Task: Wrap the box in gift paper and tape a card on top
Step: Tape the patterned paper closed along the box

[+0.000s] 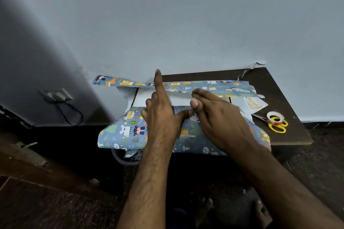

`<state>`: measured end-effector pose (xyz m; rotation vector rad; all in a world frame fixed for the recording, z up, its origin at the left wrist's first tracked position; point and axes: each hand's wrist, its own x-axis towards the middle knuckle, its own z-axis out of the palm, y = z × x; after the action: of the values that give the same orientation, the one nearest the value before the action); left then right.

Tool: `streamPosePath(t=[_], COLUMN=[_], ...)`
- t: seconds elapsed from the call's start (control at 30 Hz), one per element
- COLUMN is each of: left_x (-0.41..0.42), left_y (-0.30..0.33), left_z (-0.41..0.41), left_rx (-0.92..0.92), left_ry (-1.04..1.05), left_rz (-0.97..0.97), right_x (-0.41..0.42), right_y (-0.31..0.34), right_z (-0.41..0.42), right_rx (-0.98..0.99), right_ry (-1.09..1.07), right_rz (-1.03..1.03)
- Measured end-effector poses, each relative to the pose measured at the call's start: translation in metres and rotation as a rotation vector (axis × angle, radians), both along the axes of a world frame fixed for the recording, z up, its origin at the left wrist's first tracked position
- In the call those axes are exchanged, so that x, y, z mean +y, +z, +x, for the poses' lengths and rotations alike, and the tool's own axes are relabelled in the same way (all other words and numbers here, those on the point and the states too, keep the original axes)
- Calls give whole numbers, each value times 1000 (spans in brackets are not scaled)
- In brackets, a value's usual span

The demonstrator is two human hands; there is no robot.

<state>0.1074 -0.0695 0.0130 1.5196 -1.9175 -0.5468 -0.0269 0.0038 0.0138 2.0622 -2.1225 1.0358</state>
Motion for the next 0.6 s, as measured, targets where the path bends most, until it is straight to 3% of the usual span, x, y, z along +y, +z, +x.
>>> streamPosePath(t=[0.27,0.6], left_x=[0,-10], left_y=[1,-10], left_z=[0,13], left_rx=[28,-60], left_ry=[46,104], left_rz=[-4,5], right_x=[2,3], right_y=[-3,-6], right_z=[-6,-6], right_rx=[51,73], right_ry=[52,94], right_rz=[153,148])
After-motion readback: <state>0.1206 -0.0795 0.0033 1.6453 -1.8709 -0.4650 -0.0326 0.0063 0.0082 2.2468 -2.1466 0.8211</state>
